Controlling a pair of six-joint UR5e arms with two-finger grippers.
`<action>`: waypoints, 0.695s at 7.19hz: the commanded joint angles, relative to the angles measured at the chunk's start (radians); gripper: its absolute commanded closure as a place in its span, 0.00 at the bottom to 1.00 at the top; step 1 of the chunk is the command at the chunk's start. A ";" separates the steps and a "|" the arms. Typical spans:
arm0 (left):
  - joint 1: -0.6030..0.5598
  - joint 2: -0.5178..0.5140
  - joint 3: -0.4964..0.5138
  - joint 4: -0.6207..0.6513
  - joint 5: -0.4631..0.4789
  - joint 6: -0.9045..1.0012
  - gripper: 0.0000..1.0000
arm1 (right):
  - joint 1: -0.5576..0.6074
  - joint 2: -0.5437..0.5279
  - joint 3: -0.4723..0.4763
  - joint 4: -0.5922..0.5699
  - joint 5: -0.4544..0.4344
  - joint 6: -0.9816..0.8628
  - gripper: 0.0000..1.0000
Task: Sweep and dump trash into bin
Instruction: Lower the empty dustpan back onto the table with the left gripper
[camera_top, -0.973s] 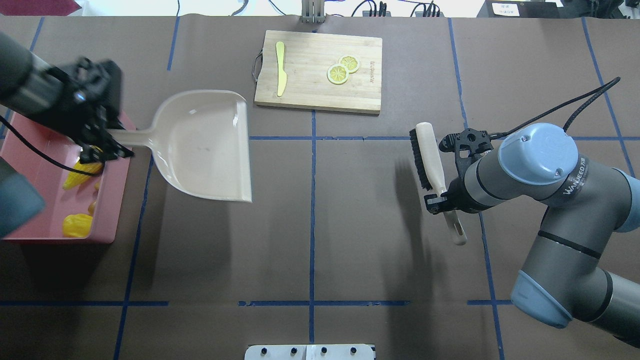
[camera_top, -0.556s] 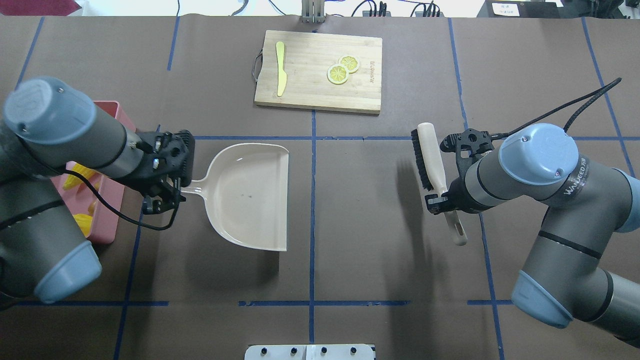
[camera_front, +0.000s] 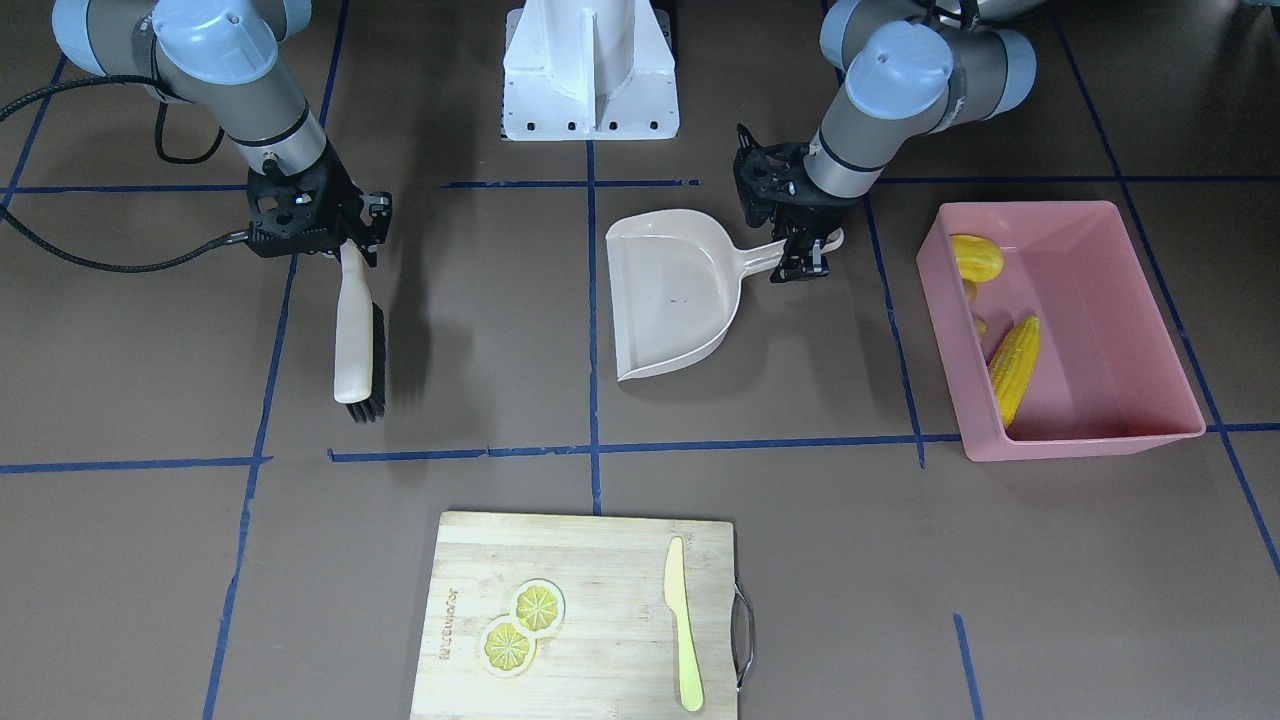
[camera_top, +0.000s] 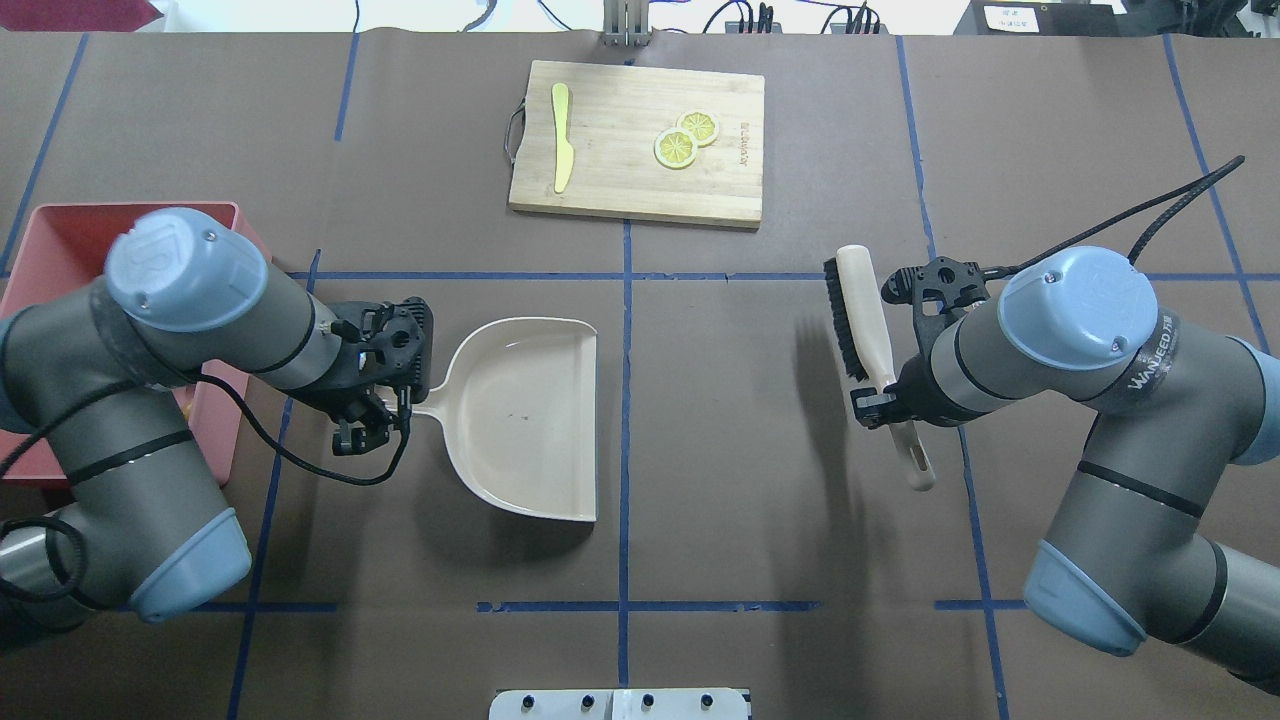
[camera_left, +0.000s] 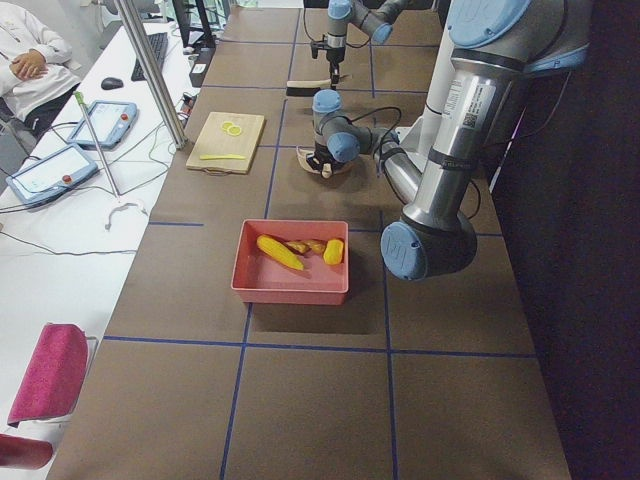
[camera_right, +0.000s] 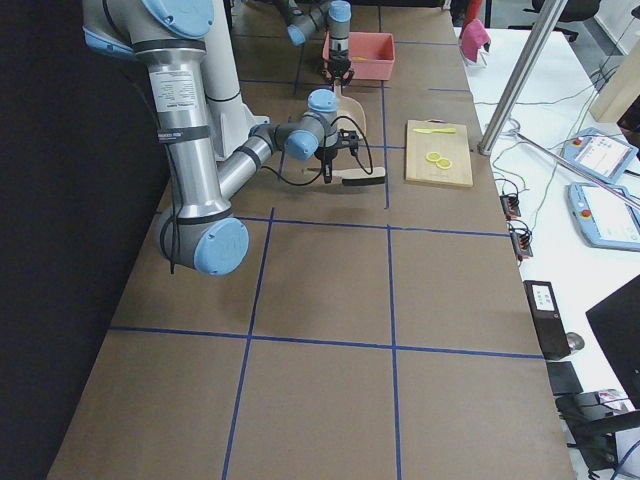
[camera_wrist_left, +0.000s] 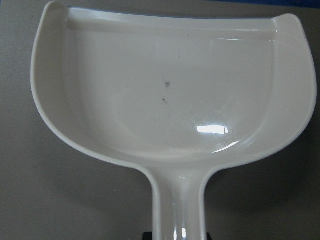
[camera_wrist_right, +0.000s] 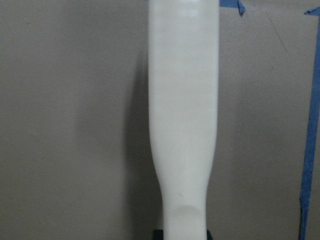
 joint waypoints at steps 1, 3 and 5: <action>0.019 -0.024 0.033 -0.033 0.008 -0.026 0.23 | -0.002 0.000 0.000 0.001 0.000 0.000 1.00; 0.045 -0.029 0.030 -0.042 0.077 -0.018 0.01 | -0.001 0.001 0.000 0.000 0.000 0.000 1.00; -0.003 -0.028 -0.006 -0.043 0.074 -0.009 0.00 | -0.002 0.003 0.002 0.001 0.000 0.000 1.00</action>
